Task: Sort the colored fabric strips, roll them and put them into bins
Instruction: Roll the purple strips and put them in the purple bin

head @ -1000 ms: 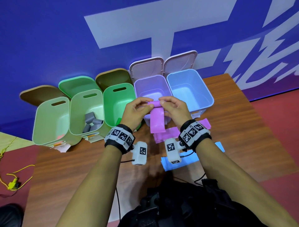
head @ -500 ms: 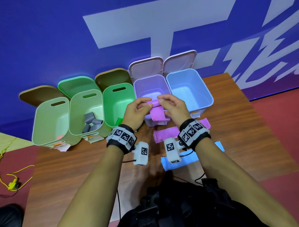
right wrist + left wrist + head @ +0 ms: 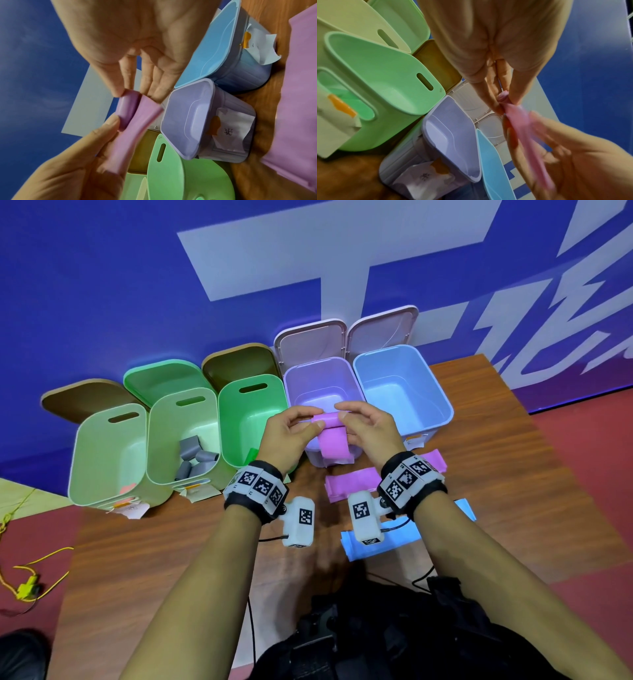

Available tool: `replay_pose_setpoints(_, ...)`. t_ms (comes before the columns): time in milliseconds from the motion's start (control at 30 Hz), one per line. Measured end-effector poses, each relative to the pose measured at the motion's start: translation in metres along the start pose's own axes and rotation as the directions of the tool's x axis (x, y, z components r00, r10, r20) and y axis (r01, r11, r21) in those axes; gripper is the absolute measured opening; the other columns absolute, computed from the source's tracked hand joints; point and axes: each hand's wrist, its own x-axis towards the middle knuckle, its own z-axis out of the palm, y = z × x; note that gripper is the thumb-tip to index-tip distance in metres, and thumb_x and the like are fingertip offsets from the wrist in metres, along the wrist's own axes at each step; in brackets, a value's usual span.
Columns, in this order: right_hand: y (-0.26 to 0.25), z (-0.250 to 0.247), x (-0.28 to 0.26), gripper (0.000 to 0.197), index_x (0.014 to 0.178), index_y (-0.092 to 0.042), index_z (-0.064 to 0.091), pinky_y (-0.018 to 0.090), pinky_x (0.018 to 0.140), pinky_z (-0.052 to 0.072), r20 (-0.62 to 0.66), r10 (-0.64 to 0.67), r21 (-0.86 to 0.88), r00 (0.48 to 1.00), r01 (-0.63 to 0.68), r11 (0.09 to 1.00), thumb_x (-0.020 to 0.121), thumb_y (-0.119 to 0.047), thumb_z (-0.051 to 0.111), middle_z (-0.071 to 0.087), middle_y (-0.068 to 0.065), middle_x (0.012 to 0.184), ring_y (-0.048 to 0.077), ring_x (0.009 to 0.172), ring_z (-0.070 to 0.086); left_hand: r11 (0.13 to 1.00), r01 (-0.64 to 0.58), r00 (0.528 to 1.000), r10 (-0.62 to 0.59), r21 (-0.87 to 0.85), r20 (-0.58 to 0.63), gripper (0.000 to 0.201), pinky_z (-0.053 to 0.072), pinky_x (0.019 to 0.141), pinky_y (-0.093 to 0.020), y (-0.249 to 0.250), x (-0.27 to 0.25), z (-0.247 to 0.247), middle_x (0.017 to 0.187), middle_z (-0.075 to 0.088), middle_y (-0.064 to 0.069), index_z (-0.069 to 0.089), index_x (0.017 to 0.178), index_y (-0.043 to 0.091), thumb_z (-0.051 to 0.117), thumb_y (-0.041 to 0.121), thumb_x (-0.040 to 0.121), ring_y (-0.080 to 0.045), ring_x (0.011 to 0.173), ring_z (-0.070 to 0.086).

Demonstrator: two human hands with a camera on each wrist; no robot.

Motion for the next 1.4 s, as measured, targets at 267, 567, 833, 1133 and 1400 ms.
replay_pose_setpoints(267, -0.0009, -0.0025, -0.0005, 0.023, 0.099, -0.014, 0.071, 0.028, 0.085, 0.055, 0.045, -0.058, -0.068, 0.997, 0.061, 0.996, 0.090, 0.005, 0.063, 0.070, 0.013, 0.102, 0.019, 0.092, 0.068, 0.999, -0.020, 1.000, 0.021, 0.050, -0.020, 0.013, 0.054, 0.094, -0.039, -0.0069, 0.0013, 0.0004, 0.098, 0.073, -0.001, 0.074, 0.098, 0.023, 0.071, 0.014, 0.089, -0.014, 0.093, 0.066)
replay_pose_setpoints(567, 0.0009, -0.0018, 0.0020, 0.016, 0.099, -0.019, 0.072, 0.040, 0.090, 0.057, -0.003, -0.037, -0.101, 0.999, 0.036, 0.994, 0.091, -0.006, 0.068, 0.071, 0.015, 0.101, 0.025, 0.092, 0.069, 1.000, 0.025, 1.000, -0.025, 0.008, -0.003, 0.021, 0.055, 0.093, -0.035, -0.0027, 0.0009, 0.0024, 0.111, 0.071, -0.009, 0.072, 0.103, 0.014, 0.074, 0.005, 0.084, -0.022, 0.097, 0.069)
replay_pose_setpoints(833, -0.0015, -0.0041, -0.0011, 0.021, 0.104, -0.009, 0.069, 0.033, 0.092, 0.056, 0.019, -0.049, -0.103, 0.999, 0.051, 0.993, 0.089, 0.005, 0.063, 0.070, 0.018, 0.114, 0.020, 0.097, 0.069, 0.999, 0.032, 0.999, -0.031, 0.030, -0.033, 0.012, 0.055, 0.089, -0.032, -0.0047, -0.0001, 0.0043, 0.093, 0.072, 0.002, 0.073, 0.097, 0.018, 0.075, 0.013, 0.086, -0.011, 0.087, 0.066)
replay_pose_setpoints(1133, -0.0015, -0.0063, -0.0007, 0.019, 0.107, -0.009, 0.072, 0.023, 0.086, 0.054, -0.015, -0.076, -0.132, 0.997, 0.073, 0.989, 0.090, -0.002, 0.067, 0.069, 0.006, 0.101, 0.008, 0.087, 0.068, 1.000, 0.011, 1.000, -0.011, 0.016, 0.003, 0.016, 0.054, 0.091, -0.031, -0.0016, 0.0002, 0.0034, 0.100, 0.071, 0.001, 0.073, 0.100, 0.019, 0.074, 0.012, 0.085, -0.016, 0.097, 0.068)
replay_pose_setpoints(1400, 0.0025, -0.0073, 0.0001, 0.019, 0.106, -0.004, 0.071, 0.021, 0.085, 0.054, -0.024, -0.056, -0.100, 0.998, 0.054, 0.994, 0.088, 0.001, 0.067, 0.070, 0.003, 0.101, 0.009, 0.091, 0.067, 1.000, 0.025, 1.000, -0.025, 0.009, 0.010, 0.019, 0.055, 0.082, -0.023, -0.0021, -0.0016, 0.0065, 0.102, 0.068, -0.003, 0.069, 0.102, 0.008, 0.072, -0.001, 0.085, -0.008, 0.082, 0.069)
